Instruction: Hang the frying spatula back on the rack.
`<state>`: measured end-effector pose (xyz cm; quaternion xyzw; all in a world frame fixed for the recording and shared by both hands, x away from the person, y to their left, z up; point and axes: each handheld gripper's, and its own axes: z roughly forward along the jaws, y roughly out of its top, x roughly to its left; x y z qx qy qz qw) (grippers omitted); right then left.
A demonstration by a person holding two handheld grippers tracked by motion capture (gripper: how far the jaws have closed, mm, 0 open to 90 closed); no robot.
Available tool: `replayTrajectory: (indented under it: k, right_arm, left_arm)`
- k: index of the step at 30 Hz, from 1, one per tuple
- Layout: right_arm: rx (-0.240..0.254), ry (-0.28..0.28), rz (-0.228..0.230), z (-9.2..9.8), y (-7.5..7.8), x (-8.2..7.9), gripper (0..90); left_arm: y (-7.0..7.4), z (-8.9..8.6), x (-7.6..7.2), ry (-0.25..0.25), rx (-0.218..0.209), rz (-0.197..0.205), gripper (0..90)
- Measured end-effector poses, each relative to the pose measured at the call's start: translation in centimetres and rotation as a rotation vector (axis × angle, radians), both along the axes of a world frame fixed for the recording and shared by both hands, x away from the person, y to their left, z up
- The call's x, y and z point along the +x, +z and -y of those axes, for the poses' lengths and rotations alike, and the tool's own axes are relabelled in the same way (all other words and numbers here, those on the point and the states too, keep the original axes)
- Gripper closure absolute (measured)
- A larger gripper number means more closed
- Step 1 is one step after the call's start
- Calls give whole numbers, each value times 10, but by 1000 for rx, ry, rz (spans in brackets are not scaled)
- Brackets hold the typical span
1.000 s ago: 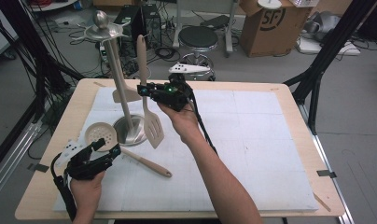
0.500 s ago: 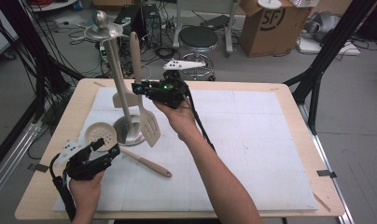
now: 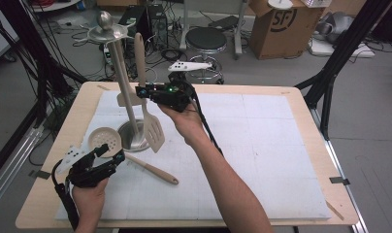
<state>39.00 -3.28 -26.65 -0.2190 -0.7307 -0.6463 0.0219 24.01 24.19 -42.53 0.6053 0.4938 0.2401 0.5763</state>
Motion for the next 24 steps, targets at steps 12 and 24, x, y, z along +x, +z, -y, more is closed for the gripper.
replayTrajectory:
  k: [12,24]
  right_arm:
    - [-43,36,-21,-12,-3,6,767]
    - [-57,-47,-12,-10,-8,3,528]
  left_arm:
    - [0,-2,-1,3,-5,0,290]
    - [0,-2,-2,3,-5,4,289]
